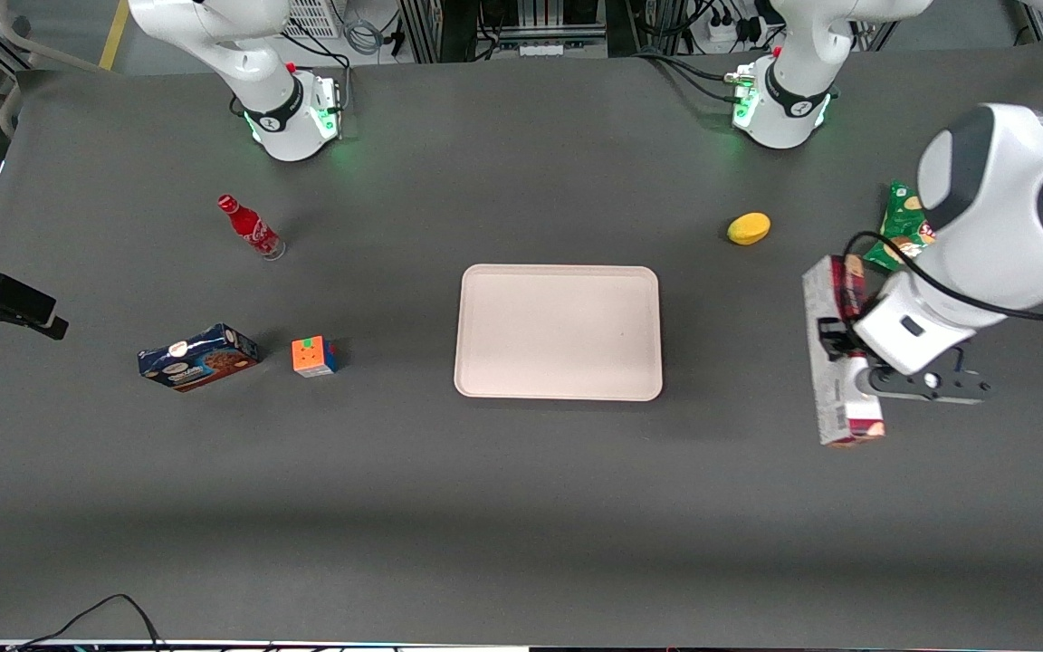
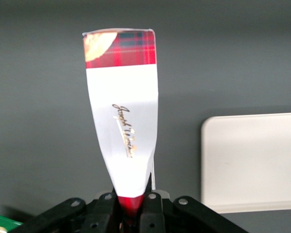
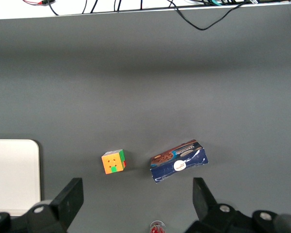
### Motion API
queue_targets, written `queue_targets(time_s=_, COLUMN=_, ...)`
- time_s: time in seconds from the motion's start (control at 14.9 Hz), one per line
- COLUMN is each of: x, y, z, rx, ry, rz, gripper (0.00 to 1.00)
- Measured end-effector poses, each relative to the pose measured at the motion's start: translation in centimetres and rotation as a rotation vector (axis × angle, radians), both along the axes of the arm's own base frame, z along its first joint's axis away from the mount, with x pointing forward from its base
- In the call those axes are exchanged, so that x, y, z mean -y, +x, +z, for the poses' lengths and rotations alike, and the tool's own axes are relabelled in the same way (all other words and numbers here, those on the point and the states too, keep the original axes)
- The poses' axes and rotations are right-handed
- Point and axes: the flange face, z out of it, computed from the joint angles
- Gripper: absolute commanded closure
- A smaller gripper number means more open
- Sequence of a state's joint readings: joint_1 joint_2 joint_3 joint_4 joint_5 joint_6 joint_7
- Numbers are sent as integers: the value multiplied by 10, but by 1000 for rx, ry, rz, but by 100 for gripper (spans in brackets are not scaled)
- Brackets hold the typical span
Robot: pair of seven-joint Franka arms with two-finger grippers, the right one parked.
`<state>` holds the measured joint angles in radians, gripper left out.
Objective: Place red cookie box on tray
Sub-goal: 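Lift the cookie box and carry it over the white tray, then lower the cookie box onto the tray's edge and open the gripper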
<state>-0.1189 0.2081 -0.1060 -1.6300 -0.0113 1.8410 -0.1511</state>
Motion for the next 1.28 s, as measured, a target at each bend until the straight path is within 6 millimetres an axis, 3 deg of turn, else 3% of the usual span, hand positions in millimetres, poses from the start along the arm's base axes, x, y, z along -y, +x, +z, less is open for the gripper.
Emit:
queue_targets(time_s=0.27, x=102, y=-32, z=3, rx=-17, ry=-31, rz=24, gripper=100)
queue_targets(time_s=0.4, x=137, y=-46, z=-4, rx=-29, ry=-39, rz=-13, gripper=100)
queue_targets(time_s=0.54, x=164, y=-57, z=-25, rx=-31, ry=-40, rz=-11, gripper=100)
queue_targets(time_s=0.67, x=179, y=-66, z=-63, rx=-21, ry=-44, rz=0, gripper=100)
queue_targets(time_s=1.01, x=195, y=-87, z=-160, rx=8, ry=-11, rz=18, gripper=100)
queue_targets(time_s=1.28, x=219, y=-102, z=-207, rx=16, ry=-10, rz=11, gripper=100)
